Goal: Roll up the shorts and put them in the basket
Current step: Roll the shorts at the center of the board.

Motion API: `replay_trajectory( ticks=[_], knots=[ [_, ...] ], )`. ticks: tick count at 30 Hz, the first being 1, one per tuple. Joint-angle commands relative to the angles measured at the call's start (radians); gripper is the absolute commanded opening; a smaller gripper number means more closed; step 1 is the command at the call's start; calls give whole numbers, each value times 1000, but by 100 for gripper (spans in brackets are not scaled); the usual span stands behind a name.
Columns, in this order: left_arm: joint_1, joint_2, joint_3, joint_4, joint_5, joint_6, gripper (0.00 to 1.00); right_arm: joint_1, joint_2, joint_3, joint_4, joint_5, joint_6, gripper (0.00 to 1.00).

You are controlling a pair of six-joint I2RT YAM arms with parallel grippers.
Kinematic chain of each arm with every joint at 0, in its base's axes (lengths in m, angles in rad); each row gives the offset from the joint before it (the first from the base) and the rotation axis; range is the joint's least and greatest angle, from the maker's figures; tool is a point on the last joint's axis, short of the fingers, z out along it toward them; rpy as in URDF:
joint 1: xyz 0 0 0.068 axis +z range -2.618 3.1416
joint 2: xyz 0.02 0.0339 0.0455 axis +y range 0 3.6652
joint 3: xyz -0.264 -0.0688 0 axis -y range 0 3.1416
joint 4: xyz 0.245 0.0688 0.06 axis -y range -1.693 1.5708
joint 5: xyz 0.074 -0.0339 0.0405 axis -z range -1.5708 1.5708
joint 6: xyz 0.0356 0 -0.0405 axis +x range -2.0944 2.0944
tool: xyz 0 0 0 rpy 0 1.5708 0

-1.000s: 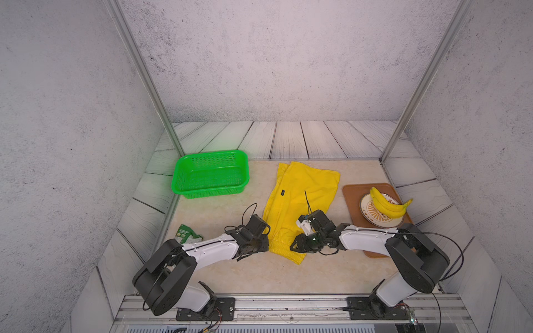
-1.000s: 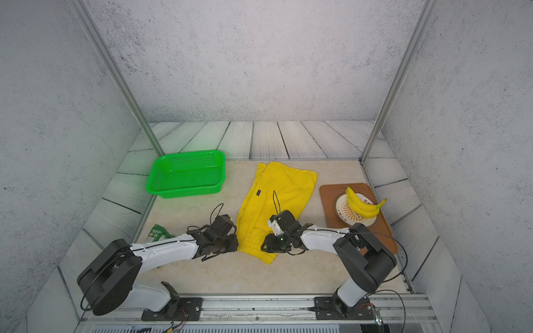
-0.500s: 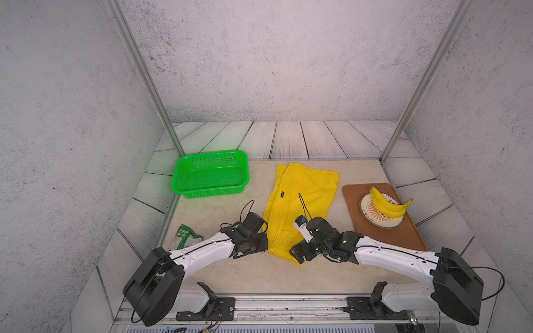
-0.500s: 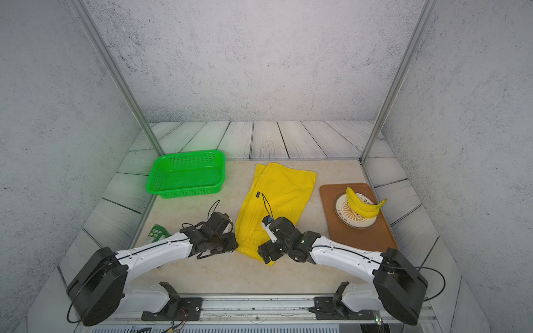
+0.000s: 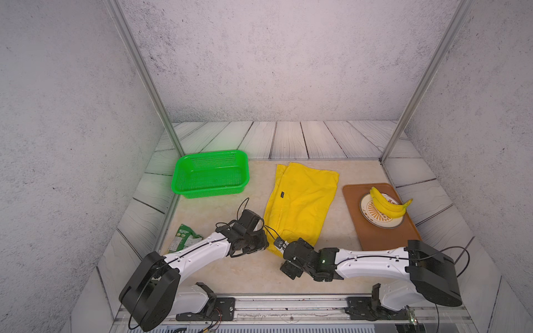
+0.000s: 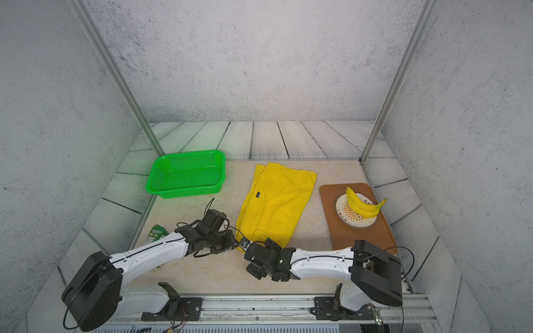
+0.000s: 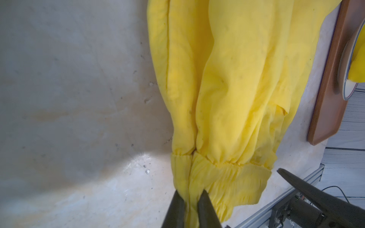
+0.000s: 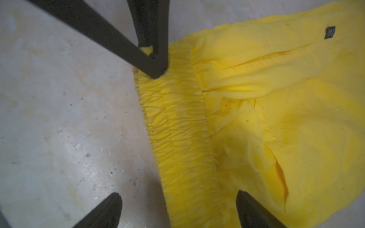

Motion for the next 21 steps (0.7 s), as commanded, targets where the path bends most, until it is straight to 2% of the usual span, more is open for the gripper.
replay_trajectory(
  ticks=[1, 8, 12, 14, 17, 19, 21],
  knots=[
    [24, -14, -3, 27, 37, -25, 0, 16, 60, 33, 25, 137, 9, 92],
    [47, -31, -16, 42, 55, -46, 0, 42, 175, 58, 74, 223, 56, 92],
    [62, -28, -17, 46, 76, -50, 0, 45, 240, 77, 53, 328, 102, 89],
    [70, -30, -19, 40, 78, -50, 0, 47, 254, 81, 37, 370, 117, 83],
    [87, -34, -27, 33, 76, -50, 0, 49, 249, 79, 18, 394, 121, 67],
    [97, -36, -28, 12, 57, -49, 0, 50, 236, 77, 0, 394, 118, 50],
    [107, -34, -27, 0, 49, -46, 0, 53, 223, 73, 0, 361, 89, 40]
  ],
)
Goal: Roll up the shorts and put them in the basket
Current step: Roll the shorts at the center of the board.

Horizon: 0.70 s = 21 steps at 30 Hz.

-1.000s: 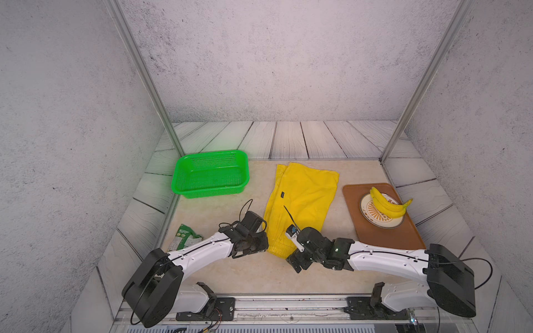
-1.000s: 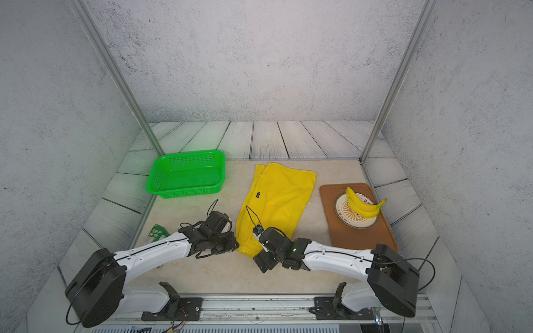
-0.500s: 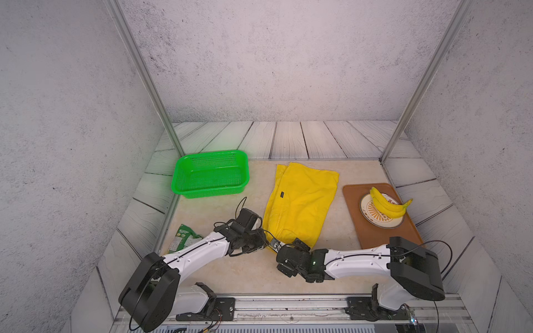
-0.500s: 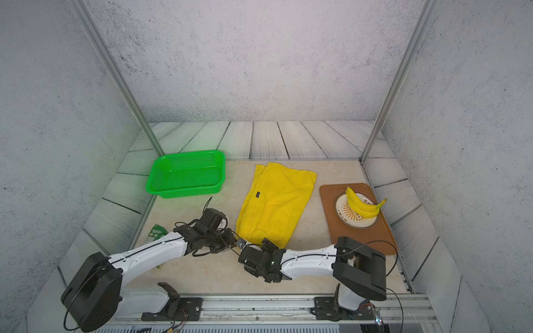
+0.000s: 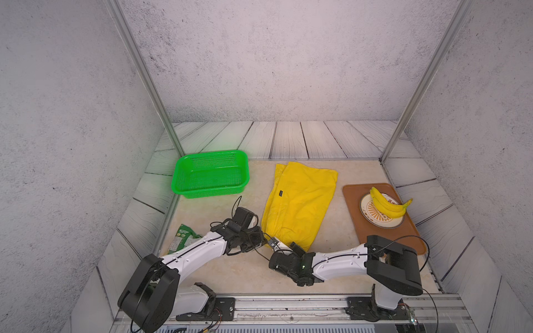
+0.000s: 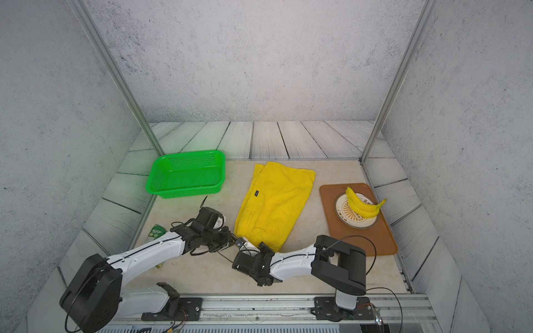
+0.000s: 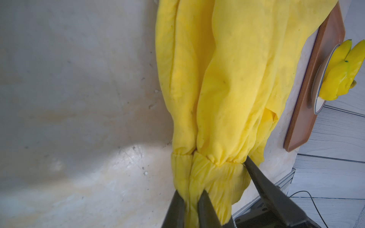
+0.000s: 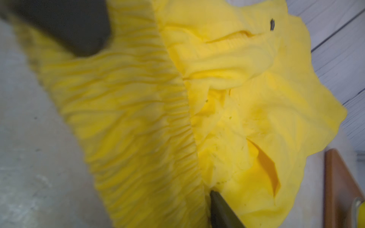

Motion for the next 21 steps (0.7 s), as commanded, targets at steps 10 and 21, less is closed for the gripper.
replay_trajectory(
  ticks=[10, 21],
  knots=[
    [61, -10, -6, -24, -32, 5, 30, -1, -18, 47, -127, -91, -103, 18],
    [106, 3, -41, -42, -134, 35, 66, -56, 29, 165, -298, -487, -250, 9]
  ],
)
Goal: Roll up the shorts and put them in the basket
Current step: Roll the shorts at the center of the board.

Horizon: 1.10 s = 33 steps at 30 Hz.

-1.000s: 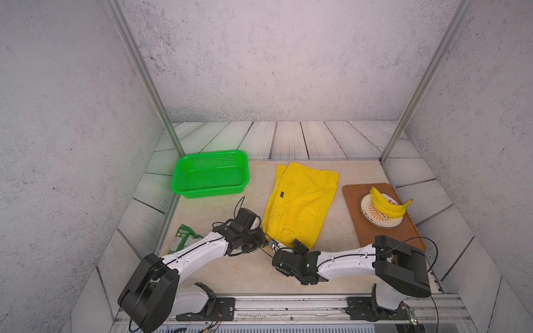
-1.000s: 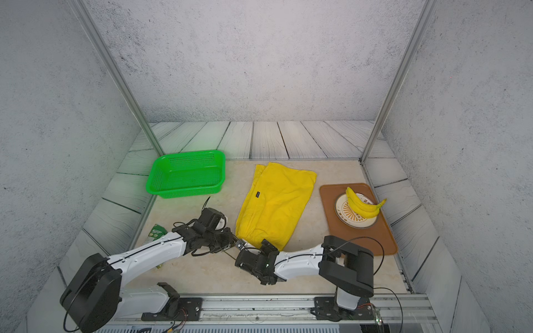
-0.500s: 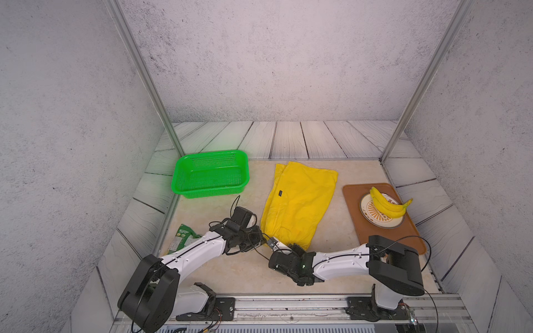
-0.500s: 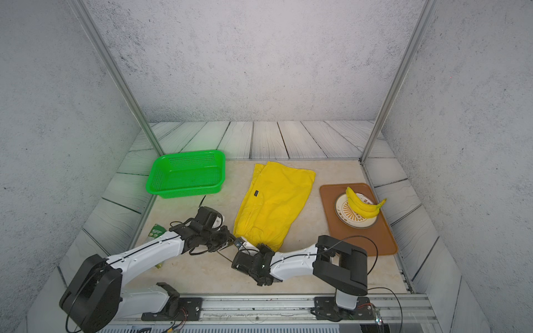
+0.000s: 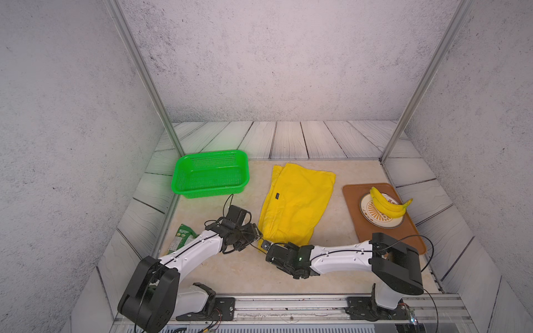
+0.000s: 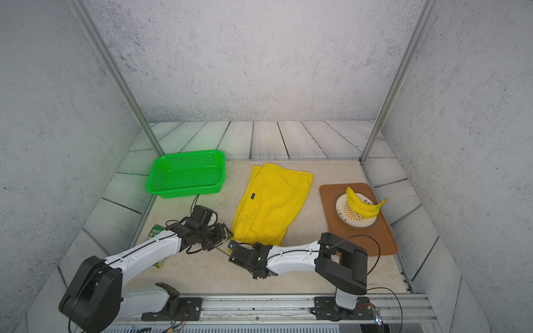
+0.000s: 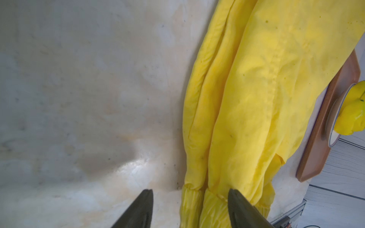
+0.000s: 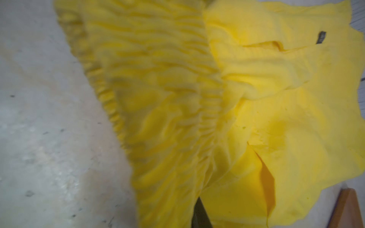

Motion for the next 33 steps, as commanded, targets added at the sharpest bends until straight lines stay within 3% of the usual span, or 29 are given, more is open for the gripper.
replay_trajectory(
  ticks=[1, 4, 8, 10, 16, 22, 25, 33],
  knots=[
    [13, 12, -44, 17, -35, 18, 66, -28, 37, 34, -95, -239, -60, 8],
    [14, 32, -67, 76, -14, 20, 64, -62, 36, 51, -113, -342, -72, 7],
    [16, 75, -54, 42, -39, 23, 47, -134, 24, 69, -124, -502, -68, 7],
    [20, 94, -41, 22, -61, 23, 46, -171, 34, 93, -147, -579, -73, 5],
    [25, 40, -12, -31, -164, -15, 67, -245, 102, 176, -247, -733, -104, 3],
    [25, -168, -53, -84, -249, -6, 70, -331, 163, 237, -293, -918, -73, 2],
    [23, -284, -110, -83, -241, 8, 62, -381, 208, 277, -314, -1034, -46, 2],
    [16, -492, -267, -49, -163, 12, 17, -486, 351, 350, -298, -1264, 8, 2]
  ],
)
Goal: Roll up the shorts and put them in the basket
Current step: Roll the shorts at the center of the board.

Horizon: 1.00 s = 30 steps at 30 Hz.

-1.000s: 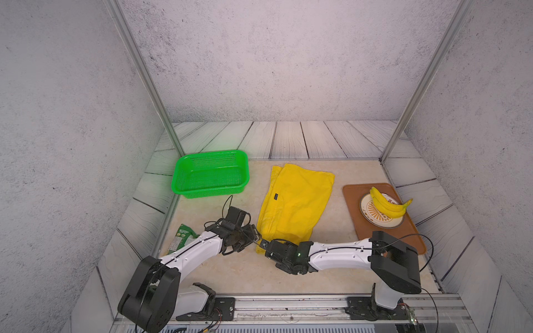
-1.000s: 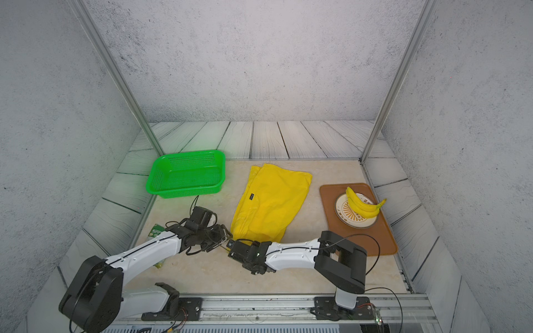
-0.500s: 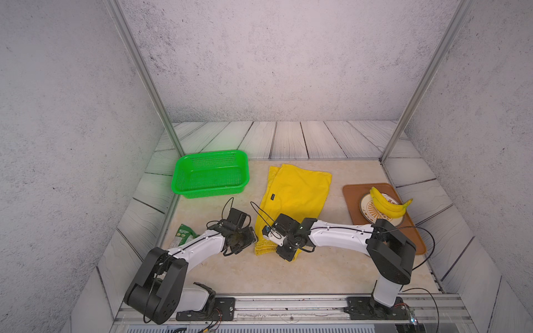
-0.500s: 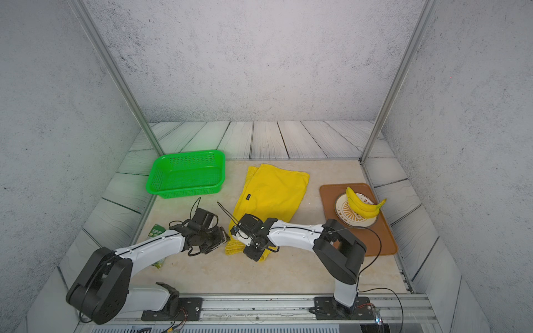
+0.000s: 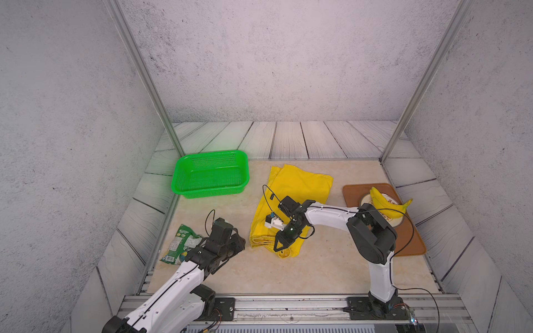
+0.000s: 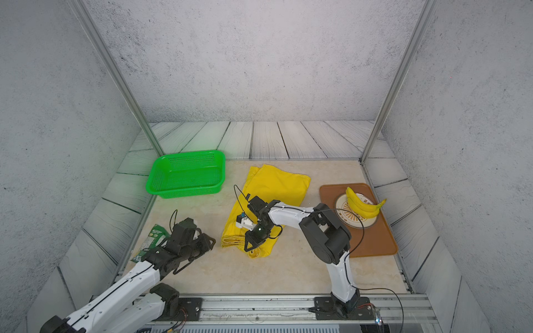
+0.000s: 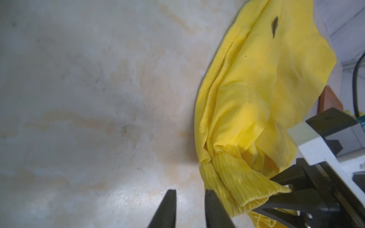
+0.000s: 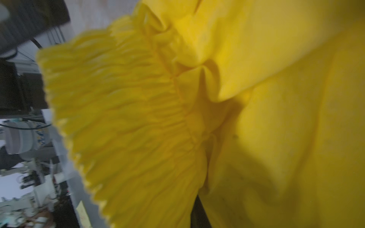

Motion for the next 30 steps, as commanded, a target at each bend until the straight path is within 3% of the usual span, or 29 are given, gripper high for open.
replay_trajectory(
  ticks=[1, 5, 9, 15, 24, 30],
  knots=[
    [-2, -32, -29, -19, 18, 10, 13, -20, 74, -9, 7, -119, 37, 2],
    [-6, -23, -81, 31, 37, 5, 15, -53, 101, -9, 48, -176, 65, 2],
    [-14, 26, -108, 172, 51, -8, 39, -66, 110, -1, 41, -178, 59, 4],
    [-28, 148, -93, 384, 82, 11, 55, -87, 118, -1, 55, -193, 67, 5],
    [-30, 372, -33, 568, 74, 21, 64, -98, 125, -6, 74, -209, 79, 6],
    [-36, 435, -36, 717, 105, 9, 66, -110, 129, -8, 81, -226, 88, 7]
  ],
)
